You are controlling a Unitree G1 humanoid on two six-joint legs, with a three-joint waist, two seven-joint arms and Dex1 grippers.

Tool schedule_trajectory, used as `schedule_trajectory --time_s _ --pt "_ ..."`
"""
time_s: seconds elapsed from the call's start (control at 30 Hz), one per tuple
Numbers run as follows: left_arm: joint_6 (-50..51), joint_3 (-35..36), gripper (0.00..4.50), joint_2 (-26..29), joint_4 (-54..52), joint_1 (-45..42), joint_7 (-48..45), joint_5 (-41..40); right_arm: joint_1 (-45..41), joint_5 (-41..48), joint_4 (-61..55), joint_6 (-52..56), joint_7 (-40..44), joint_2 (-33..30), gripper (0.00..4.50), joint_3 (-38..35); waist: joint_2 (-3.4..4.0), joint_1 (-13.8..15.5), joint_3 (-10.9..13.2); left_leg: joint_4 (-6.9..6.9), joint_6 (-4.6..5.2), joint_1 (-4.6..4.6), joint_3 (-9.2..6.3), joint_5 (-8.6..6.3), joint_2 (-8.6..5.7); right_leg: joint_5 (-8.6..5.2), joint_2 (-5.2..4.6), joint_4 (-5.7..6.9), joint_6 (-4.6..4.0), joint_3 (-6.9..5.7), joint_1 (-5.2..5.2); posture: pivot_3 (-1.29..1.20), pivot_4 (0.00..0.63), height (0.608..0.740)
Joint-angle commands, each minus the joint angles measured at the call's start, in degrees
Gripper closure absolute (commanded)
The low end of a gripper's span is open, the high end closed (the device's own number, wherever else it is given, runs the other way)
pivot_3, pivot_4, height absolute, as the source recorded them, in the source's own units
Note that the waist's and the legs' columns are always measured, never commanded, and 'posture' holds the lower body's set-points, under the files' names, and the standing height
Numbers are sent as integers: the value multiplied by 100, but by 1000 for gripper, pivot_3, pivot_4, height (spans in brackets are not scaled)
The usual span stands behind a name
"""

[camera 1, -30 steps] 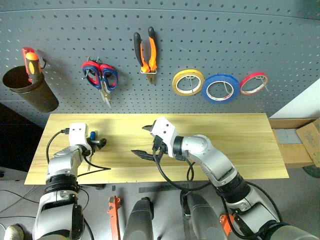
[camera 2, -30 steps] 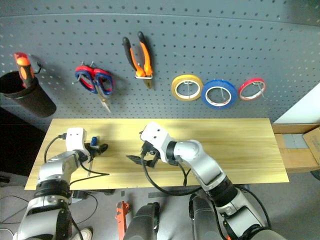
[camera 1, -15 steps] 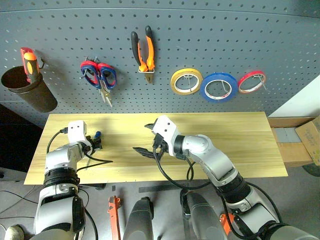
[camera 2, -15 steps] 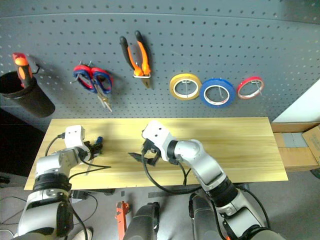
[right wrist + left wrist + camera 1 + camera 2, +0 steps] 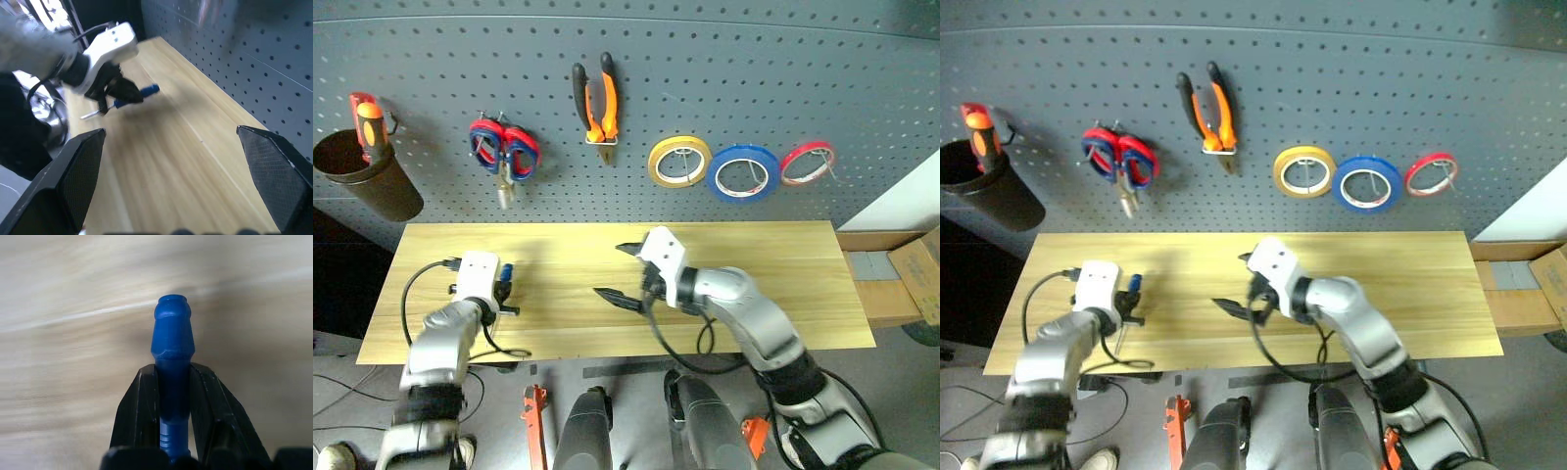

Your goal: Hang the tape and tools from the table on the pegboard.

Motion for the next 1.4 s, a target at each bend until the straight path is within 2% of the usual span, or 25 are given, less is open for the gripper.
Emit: schedule_trajectory --time_s 0.03,0.17,0.23,0.33,0.5,0.57,0.77,0.93,1.13,1.4 --pt "-28 -24 3987 -48 -1554 446 576 568 254 707 -687 -133 145 145 0 -361 -16 37 -42 1 2 0 0 -1 -1 0 0 4 0 -1 0 120 173 740" --pt "-368 102 3987 142 -2542 475 1008 1321 232 1146 -861 19 -104 541 0 -544 -23 86 -167 0 4 6 -15 4 0 11 9 16 -4 -24 6 180 144 740" --pt "-452 389 3987 351 -2875 187 1149 1585 7 1298 -816 17 -296 847 0 -616 -20 122 -200 1 -2 27 -13 24 -1 17 26 5 -11 -45 41 197 137 740" --pt "-622 828 3987 798 -2757 -611 1191 1720 -499 1329 -526 -90 -585 1301 0 -669 -22 192 -251 7 10 75 -24 48 9 25 57 -1 -8 -101 104 228 122 740" --pt "-1136 872 3987 1397 -1363 -2427 1132 1594 -1292 1169 83 -442 -920 1802 0 -740 -9 280 -394 -10 16 93 -67 92 14 40 86 10 -26 -134 122 232 116 740" --pt "-1254 795 3987 1327 -746 -2979 1149 1488 -1425 1100 265 -583 -977 1856 0 -747 8 342 -447 -11 9 96 -68 96 8 39 92 6 -26 -137 131 232 116 740" --pt "-2165 540 3987 975 1545 -4469 1329 1314 -1525 900 577 -879 -981 1795 0 -700 -3 427 -484 -6 -2 82 -65 100 -2 43 79 1 -26 -137 131 194 122 740" --pt "-2637 571 3987 732 3072 -5343 1478 1074 -1380 847 452 -812 -1056 1712 0 -685 -5 442 -485 -6 -3 79 -69 101 -2 52 79 4 -40 -141 129 169 132 740" --pt "-3132 493 3987 806 3852 -5725 1544 1073 -1192 807 274 -735 -1206 1663 0 -592 -4 347 -485 -7 -3 75 -70 101 0 61 78 9 -55 -142 124 150 141 740" --pt "-2664 763 3987 730 3492 -5087 1657 803 -1121 821 202 -675 -1269 1538 0 -594 -4 316 -485 -5 -2 83 -69 102 2 61 78 20 -55 -139 124 146 150 740"
